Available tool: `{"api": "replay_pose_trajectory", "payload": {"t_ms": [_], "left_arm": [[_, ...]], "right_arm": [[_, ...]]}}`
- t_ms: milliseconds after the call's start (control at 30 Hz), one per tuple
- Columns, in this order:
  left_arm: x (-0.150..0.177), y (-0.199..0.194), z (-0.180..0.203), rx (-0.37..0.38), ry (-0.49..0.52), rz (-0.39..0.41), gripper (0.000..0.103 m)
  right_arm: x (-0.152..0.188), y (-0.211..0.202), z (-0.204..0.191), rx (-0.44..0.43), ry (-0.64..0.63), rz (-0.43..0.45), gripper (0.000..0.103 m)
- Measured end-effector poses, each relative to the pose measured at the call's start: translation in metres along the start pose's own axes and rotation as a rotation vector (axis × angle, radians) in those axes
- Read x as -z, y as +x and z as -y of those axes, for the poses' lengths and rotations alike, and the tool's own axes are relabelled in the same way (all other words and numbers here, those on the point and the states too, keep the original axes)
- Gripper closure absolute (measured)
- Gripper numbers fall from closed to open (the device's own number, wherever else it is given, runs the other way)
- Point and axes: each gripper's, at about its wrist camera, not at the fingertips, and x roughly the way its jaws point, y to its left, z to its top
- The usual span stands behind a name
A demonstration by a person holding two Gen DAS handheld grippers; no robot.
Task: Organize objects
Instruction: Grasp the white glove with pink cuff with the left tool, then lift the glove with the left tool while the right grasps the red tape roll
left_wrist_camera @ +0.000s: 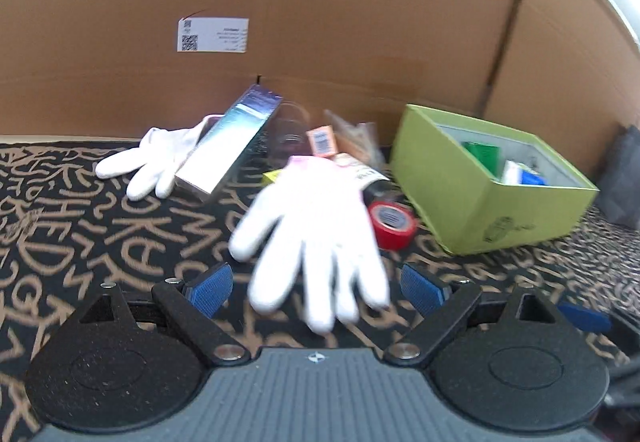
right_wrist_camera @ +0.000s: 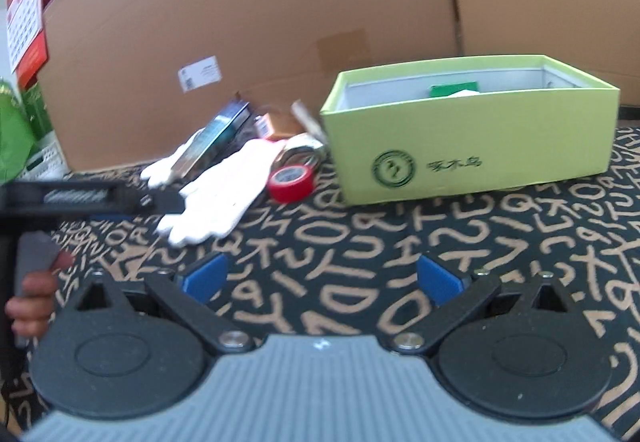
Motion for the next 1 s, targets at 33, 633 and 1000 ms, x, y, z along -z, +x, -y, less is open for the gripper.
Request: {"api": "replay_pose_trajectory", "payload": {"t_ms": [33,633,1000], "left_arm": [[-0.003,0.009,-0.002,-0.006,0.003,-0.007,0.009],[0.015,-0.013,-0.044,-0.03,0.016,-0.132,0.09],[0.021,-0.022,-0.06,0.011,-0.011,-0.121,0.084]], "right_arm": [[0.001,-0.002,-0.001,0.0,-0.004,0.003,0.0],[-0.029,0.057,-0.038,-0.004,-0.057,-0.015,0.019],[-0.053,0.146,-0.052,0.211,-0.012,-0.095,0.034]]}}
